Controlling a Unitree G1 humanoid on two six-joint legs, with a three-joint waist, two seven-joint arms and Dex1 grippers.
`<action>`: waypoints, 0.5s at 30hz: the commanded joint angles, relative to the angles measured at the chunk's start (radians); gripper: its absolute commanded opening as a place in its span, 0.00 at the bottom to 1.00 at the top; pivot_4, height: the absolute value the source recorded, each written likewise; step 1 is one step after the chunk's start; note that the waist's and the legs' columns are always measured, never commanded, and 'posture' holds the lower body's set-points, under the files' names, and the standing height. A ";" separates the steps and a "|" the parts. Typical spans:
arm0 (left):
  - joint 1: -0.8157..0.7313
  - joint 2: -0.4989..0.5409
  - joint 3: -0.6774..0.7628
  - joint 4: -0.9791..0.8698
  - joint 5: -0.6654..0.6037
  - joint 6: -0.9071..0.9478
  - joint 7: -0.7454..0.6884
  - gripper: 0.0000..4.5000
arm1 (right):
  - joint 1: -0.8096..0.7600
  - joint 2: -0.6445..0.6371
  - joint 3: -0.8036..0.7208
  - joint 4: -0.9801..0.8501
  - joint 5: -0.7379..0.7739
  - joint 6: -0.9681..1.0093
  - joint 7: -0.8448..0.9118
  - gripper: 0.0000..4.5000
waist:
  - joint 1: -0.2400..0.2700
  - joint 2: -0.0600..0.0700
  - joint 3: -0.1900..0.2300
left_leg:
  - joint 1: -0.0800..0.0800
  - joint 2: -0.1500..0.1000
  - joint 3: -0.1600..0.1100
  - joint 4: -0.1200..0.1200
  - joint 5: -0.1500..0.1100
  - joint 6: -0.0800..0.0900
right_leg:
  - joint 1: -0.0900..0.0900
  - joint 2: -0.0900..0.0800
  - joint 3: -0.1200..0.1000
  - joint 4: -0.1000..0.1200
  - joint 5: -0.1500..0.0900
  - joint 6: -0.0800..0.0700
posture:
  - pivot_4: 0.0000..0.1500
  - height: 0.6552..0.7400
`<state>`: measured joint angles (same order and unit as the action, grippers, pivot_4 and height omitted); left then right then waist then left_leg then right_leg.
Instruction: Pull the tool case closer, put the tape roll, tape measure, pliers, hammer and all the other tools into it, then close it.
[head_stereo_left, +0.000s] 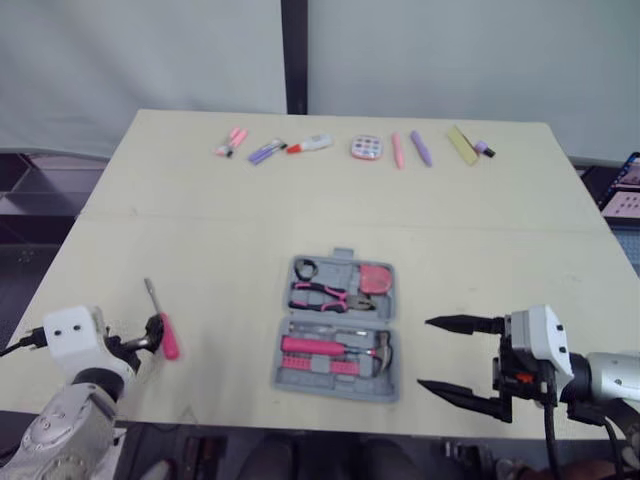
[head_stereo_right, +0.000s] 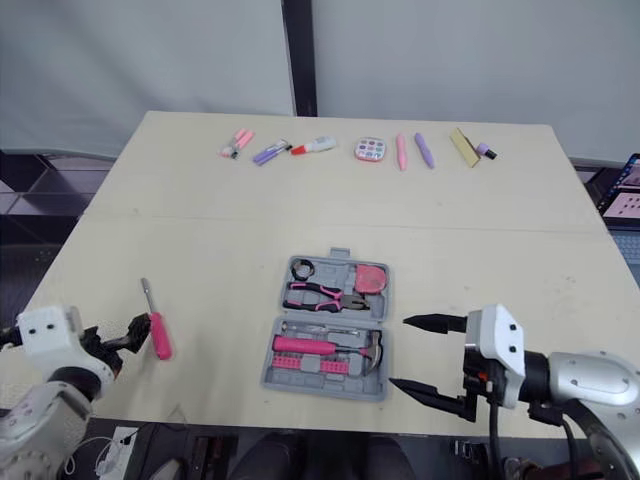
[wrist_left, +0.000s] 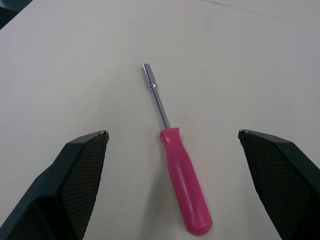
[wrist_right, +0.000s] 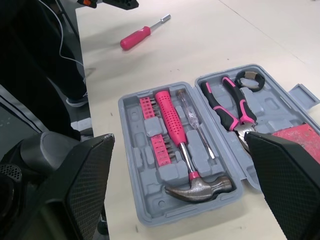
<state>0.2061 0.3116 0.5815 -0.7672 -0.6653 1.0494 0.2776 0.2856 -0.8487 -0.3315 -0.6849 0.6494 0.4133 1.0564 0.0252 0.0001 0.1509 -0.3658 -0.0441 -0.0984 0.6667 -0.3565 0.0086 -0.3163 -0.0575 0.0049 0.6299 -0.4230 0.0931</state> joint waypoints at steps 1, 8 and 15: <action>-0.064 -0.006 -0.030 0.022 0.038 0.071 0.047 1.00 | 0.013 -0.005 -0.030 -0.049 0.008 -0.006 -0.016 0.98 | 0.000 0.000 0.000 | 0.000 0.000 0.000 0.000 0.000 0.000 | 0.000 0.000 0.000 0.001 0.000 0.000 | 1.00 0.92; -0.194 -0.012 -0.077 0.146 0.131 0.134 0.065 1.00 | 0.050 -0.003 -0.055 -0.083 0.011 0.003 -0.047 0.98 | -0.001 -0.001 -0.001 | -0.001 -0.001 0.001 0.001 0.000 0.000 | -0.006 -0.001 0.000 0.011 0.000 0.000 | 1.00 0.92; -0.233 -0.034 -0.094 0.187 0.206 0.183 0.054 1.00 | 0.073 -0.004 -0.065 -0.102 0.011 0.007 -0.066 0.98 | 0.000 -0.002 -0.001 | 0.000 -0.002 0.001 0.001 0.000 0.000 | -0.007 -0.002 0.000 0.014 0.000 0.000 | 1.00 0.92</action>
<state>-0.0207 0.2811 0.4822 -0.5734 -0.4852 1.2306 0.3338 0.3555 -0.8499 -0.3632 -0.7474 0.6488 0.4213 0.9984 0.0247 -0.0014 0.1499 -0.3660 -0.0460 -0.0975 0.6678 -0.3565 0.0086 -0.3233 -0.0591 0.0052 0.6440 -0.4230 0.0931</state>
